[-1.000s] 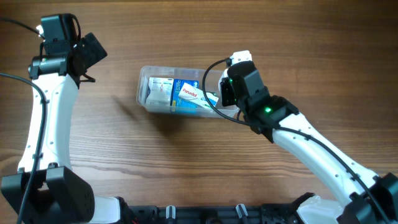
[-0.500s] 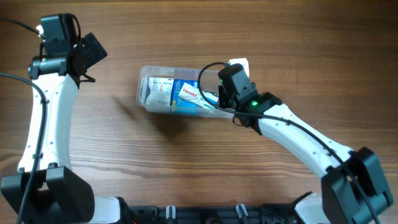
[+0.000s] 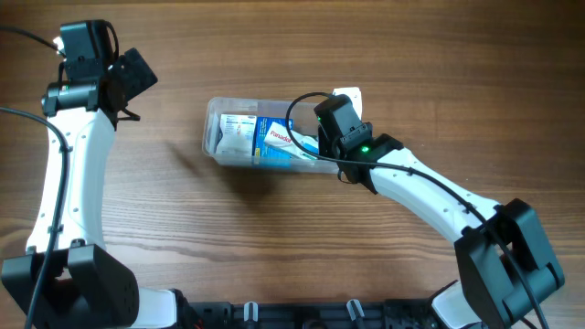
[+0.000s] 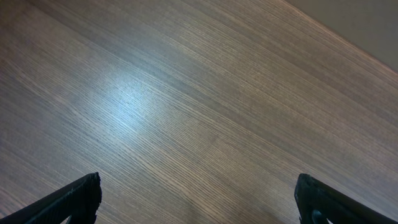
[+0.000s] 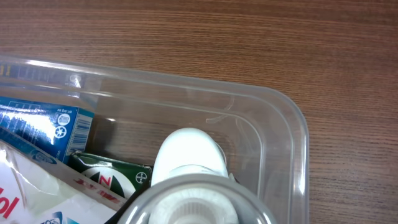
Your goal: Pack container
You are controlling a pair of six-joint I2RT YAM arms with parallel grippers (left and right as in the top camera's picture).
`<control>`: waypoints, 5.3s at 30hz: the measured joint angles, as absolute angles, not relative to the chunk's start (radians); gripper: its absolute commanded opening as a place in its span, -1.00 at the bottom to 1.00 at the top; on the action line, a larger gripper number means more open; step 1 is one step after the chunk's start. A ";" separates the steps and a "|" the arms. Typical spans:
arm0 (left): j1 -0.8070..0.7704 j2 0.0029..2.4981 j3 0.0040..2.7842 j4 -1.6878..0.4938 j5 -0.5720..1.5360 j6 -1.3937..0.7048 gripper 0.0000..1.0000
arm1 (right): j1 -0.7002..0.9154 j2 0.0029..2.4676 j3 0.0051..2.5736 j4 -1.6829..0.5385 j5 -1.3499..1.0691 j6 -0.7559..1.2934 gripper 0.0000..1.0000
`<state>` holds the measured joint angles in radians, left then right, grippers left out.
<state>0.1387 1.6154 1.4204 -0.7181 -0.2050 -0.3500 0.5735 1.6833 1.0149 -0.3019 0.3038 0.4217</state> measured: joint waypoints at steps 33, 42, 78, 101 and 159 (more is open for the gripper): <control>0.139 1.615 1.420 -0.718 -0.205 -0.350 0.99 | 0.573 1.314 1.082 -0.274 0.390 0.319 0.99; 0.139 1.615 1.420 -0.718 -0.205 -0.350 1.00 | 0.573 0.797 1.090 -0.614 0.395 0.316 1.00; 0.139 1.615 1.420 -0.718 -0.205 -0.350 0.99 | 0.572 0.015 1.036 -0.804 0.262 0.336 1.00; 0.139 1.615 1.420 -0.718 -0.205 -0.350 0.99 | 0.572 0.013 0.379 -0.162 -0.035 0.502 1.00; 0.139 1.615 1.420 -0.718 -0.205 -0.350 0.99 | 0.572 0.013 0.008 0.000 -0.070 0.229 0.99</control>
